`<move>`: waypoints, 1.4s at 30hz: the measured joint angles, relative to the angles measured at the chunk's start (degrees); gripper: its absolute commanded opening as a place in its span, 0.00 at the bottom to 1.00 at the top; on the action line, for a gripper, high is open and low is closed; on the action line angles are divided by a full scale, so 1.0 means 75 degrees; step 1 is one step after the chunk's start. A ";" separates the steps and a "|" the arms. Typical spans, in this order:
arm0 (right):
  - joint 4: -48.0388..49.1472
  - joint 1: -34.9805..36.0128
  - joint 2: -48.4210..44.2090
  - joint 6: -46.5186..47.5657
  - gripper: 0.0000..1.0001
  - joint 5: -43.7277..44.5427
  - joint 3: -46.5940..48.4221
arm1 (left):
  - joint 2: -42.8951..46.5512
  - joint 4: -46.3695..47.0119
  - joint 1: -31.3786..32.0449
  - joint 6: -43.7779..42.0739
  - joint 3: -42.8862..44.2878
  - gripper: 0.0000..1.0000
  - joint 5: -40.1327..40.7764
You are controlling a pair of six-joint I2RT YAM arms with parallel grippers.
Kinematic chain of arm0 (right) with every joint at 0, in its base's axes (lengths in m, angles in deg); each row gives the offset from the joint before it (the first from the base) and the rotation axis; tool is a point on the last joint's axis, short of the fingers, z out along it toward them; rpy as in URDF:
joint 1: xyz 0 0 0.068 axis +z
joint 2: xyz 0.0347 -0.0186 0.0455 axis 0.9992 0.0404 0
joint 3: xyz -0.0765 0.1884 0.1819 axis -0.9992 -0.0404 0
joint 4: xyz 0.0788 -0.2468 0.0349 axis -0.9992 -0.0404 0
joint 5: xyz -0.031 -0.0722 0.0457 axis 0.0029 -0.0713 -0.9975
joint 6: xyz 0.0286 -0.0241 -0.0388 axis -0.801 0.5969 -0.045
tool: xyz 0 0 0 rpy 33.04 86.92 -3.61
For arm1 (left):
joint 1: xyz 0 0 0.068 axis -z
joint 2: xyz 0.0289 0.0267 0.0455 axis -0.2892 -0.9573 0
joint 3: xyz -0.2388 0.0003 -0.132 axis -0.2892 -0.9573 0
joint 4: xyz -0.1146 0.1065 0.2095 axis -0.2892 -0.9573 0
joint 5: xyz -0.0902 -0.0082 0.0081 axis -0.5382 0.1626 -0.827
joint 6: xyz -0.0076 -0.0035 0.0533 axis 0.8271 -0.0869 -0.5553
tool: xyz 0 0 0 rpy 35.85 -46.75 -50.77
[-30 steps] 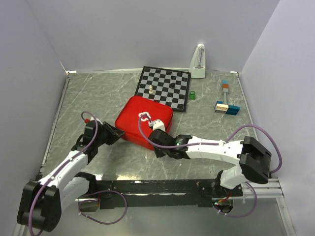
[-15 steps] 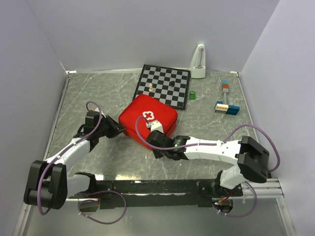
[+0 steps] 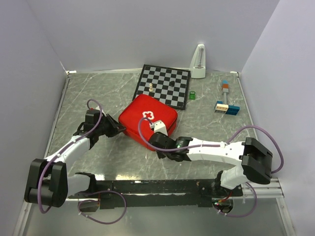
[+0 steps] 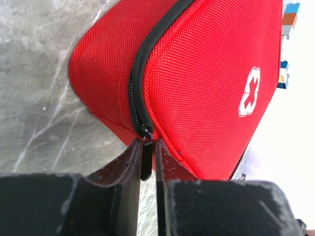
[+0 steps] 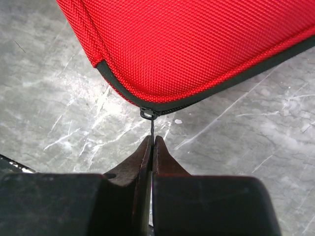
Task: Organize the medicine kit
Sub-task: Zip the medicine box at the center of the board.
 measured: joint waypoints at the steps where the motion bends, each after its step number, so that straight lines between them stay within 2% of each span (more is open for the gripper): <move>1: 0.0032 -0.0035 -0.0070 -0.0006 0.00 0.0015 -0.0055 | -0.0006 0.0009 -0.0006 -0.0003 0.0003 0.01 -0.0017; 6: 0.0052 -0.0303 -0.0382 0.0006 0.00 0.0047 -0.0303 | -0.0055 0.0055 -0.0023 -0.0017 0.0006 0.01 -0.0149; 19: 0.0557 -0.1751 -0.0848 0.0122 0.00 -0.0609 -0.0944 | -0.0090 0.0105 -0.0035 -0.0117 0.0006 0.01 -0.0318; 20: 0.0682 -0.1740 -0.0924 0.0178 0.00 -0.0627 -0.1040 | -0.0085 0.0099 -0.0035 -0.0134 0.0006 0.12 -0.0318; 21: 0.0749 -0.1708 -0.1005 0.0213 0.00 -0.0638 -0.1110 | -0.0076 0.0102 -0.0038 -0.0157 0.0006 0.28 -0.0335; 22: 0.0778 -0.1649 -0.1070 0.0236 0.00 -0.0627 -0.1139 | -0.0052 0.0090 -0.0041 -0.0198 0.0006 0.38 -0.0347; 26: 0.0455 -0.1102 -0.1093 0.0256 0.00 -0.0242 -0.1139 | 0.0265 -0.0102 -0.0283 -0.0516 0.0041 0.61 0.0067; 27: 0.0370 -0.0973 -0.1075 0.0254 0.00 -0.0172 -0.1119 | 0.0469 -0.0192 -0.0373 -0.0533 0.0044 0.93 0.0213; 28: 0.0271 -0.0807 -0.1035 0.0248 0.00 -0.0070 -0.1067 | 0.0743 -0.0318 -0.0423 -0.0545 0.0044 0.96 0.0356; 36: -0.0172 0.0082 -0.0344 0.0239 0.00 0.0003 -0.0370 | 0.3293 -0.1265 -0.0294 -0.0245 0.0210 0.96 0.0612; 40: -0.0344 0.0420 0.0093 0.0254 0.00 -0.0108 0.0172 | 0.4086 -0.1556 0.0251 0.0411 -0.0189 0.96 0.0603; 42: -0.0338 0.0551 0.0303 0.0271 0.00 -0.0230 0.0458 | 0.4532 -0.1568 0.0729 0.0924 -0.0740 0.96 0.0615</move>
